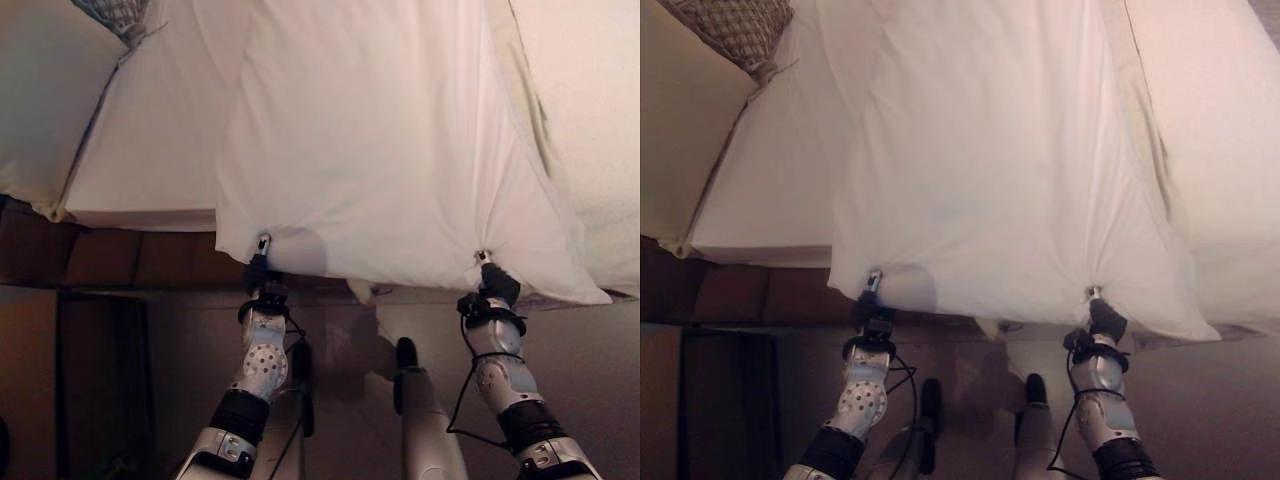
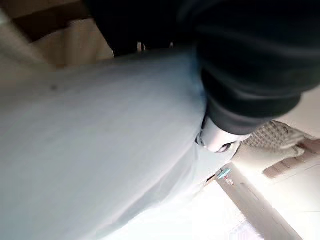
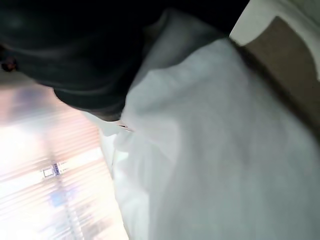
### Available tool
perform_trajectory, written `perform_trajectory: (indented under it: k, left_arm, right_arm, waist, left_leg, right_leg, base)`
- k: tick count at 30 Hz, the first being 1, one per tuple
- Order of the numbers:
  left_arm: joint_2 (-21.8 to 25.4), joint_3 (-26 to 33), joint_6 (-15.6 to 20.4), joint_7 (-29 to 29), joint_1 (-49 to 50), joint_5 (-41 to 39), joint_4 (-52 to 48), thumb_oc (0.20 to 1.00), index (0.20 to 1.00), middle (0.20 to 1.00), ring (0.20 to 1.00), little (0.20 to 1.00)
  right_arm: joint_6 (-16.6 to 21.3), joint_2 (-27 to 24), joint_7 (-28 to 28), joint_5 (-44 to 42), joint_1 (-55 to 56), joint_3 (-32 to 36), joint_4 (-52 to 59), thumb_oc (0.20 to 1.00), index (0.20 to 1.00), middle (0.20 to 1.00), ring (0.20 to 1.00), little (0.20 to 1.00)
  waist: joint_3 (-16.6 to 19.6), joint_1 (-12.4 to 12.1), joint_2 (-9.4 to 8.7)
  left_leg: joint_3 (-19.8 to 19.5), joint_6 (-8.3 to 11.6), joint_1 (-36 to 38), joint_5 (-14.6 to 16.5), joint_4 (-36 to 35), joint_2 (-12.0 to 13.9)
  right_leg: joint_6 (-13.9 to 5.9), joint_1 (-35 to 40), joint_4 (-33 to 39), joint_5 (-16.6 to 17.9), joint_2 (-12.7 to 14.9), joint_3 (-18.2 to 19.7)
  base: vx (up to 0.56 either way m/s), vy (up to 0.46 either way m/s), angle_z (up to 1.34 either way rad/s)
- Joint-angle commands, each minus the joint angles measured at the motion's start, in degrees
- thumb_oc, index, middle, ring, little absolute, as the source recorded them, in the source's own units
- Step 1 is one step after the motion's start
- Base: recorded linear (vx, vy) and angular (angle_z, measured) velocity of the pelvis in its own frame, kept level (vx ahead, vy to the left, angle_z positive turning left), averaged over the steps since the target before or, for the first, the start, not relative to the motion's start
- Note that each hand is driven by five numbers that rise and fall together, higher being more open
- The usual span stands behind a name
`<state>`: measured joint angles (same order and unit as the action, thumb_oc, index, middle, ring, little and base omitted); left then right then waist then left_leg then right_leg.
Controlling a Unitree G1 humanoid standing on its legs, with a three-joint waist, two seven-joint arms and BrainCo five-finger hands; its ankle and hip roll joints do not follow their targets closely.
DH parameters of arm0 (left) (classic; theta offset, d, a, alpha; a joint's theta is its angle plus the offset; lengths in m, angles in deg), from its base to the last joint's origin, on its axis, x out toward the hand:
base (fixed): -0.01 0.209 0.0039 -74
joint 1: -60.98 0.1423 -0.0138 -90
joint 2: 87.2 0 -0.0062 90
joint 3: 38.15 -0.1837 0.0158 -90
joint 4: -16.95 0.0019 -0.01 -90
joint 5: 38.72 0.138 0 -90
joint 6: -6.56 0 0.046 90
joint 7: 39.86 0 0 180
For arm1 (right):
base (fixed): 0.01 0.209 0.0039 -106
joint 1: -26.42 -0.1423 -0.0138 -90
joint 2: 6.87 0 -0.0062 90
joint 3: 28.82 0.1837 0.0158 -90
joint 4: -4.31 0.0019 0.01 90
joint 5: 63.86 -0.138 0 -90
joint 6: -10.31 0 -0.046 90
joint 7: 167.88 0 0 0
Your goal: Make the bed
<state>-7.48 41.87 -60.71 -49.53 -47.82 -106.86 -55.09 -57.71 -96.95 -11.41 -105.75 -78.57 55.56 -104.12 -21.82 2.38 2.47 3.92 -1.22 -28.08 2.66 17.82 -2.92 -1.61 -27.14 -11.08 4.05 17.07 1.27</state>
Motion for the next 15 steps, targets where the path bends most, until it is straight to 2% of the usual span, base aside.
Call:
perform_trajectory:
  k: [1, 2, 4, 7, 9, 10, 13, 15]
  left_arm:
    - [7.14, 6.65, 4.73, 1.38, 4.17, 4.25, -6.72, 0.200, 0.200, 0.200, 0.200, 0.200]
    - [6.80, 6.72, 4.56, 0.92, 4.38, 4.64, -6.99, 0.200, 0.200, 0.200, 0.200, 0.200]
    - [5.88, 6.56, 4.34, 0.09, 4.40, 4.91, -6.05, 0.200, 0.200, 0.200, 0.200, 0.200]
    - [4.92, 5.80, 4.16, -0.86, 4.66, 5.94, -5.09, 0.200, 0.200, 0.200, 0.200, 0.200]
    - [4.54, 5.38, 4.03, -1.28, 4.94, 6.27, -5.00, 0.200, 0.200, 0.200, 0.200, 0.200]
    - [3.88, 4.67, 3.88, -2.18, 4.97, 6.45, -4.87, 0.200, 0.200, 0.200, 0.200, 0.200]
    - [2.38, 3.76, 3.65, -2.79, 5.38, 6.64, -4.87, 0.200, 0.200, 0.200, 0.200, 0.200]
    - [1.71, 3.58, 4.11, -3.08, 5.70, 7.24, -4.99, 0.200, 0.200, 0.200, 0.200, 0.200]
  right_arm:
    - [3.22, 0.75, 0.56, 2.02, 2.96, -1.51, 0.66, 0.200, 0.200, 0.200, 0.200, 0.200]
    - [3.57, 1.00, 0.51, 1.70, 2.98, -1.64, 0.58, 0.200, 0.200, 0.200, 0.200, 0.200]
    - [4.37, 1.09, -0.01, 1.94, 3.22, -2.16, 0.26, 0.200, 0.200, 0.200, 0.200, 0.200]
    - [5.40, 0.83, -0.44, 2.22, 3.38, -2.69, 0.22, 0.200, 0.200, 0.200, 0.200, 0.200]
    - [5.54, 0.66, -0.24, 2.28, 3.73, -2.87, 0.38, 0.200, 0.200, 0.200, 0.200, 0.200]
    - [5.55, 0.35, -0.65, 2.27, 3.89, -3.14, 0.51, 0.200, 0.200, 0.200, 0.200, 0.200]
    - [4.94, -0.64, -1.28, 3.31, 4.38, -2.99, 0.81, 0.200, 0.200, 0.200, 0.200, 0.200]
    - [4.21, -1.97, -1.76, 4.48, 3.76, -2.77, 0.60, 0.200, 0.200, 0.200, 0.200, 0.200]
  waist:
    - [1.50, -0.90, -3.78]
    - [1.62, -1.02, -4.10]
    - [1.10, -0.50, -4.48]
    - [0.98, -0.14, -4.26]
    - [1.12, 0.05, -3.97]
    - [1.13, 0.50, -2.76]
    - [1.11, 0.81, -0.68]
    - [0.69, 0.89, 0.25]
  left_leg:
    - [-1.69, 1.36, 1.54, -0.56, -4.33, -0.80]
    - [-1.30, 1.35, 2.25, -1.01, -5.81, -1.53]
    - [-0.90, 1.36, 5.40, -2.25, -9.77, -3.28]
    - [-0.18, 1.63, 6.61, -3.85, -12.60, -5.34]
    - [-0.12, 1.43, 7.12, -4.38, -13.68, -5.79]
    - [-0.61, 0.88, 7.44, -4.85, -14.57, -6.64]
    - [-0.51, 0.63, 6.29, -4.30, -12.78, -7.00]
    - [0.66, 1.80, 3.77, -3.85, -8.56, -6.82]
  right_leg:
    - [-5.36, 3.63, 4.36, -0.19, -6.76, -2.08]
    - [-4.87, 3.46, 3.62, -1.38, -9.35, -3.71]
    - [-3.98, 2.72, 0.81, -3.16, -15.39, -3.09]
    - [-2.94, 2.96, 1.81, -2.93, -19.40, -2.92]
    - [-2.55, 3.16, 2.08, -2.83, -20.30, -2.57]
    - [-1.97, 1.77, 0.23, -3.15, -22.24, -0.50]
    - [-1.97, 1.20, -0.20, -3.04, -20.86, 0.18]
    - [-2.14, 1.76, 1.41, -2.63, -19.87, -0.26]
  base:
    - [-0.02, 0.393, -0.35]
    - [0.00, 0.329, -0.37]
    - [0.03, 0.248, -0.34]
    - [0.02, 0.135, -0.09]
    - [0.02, 0.048, -0.01]
    - [0.01, 0.035, 0.02]
    - [-0.03, 0.020, 0.15]
    - [-0.07, -0.032, 0.15]
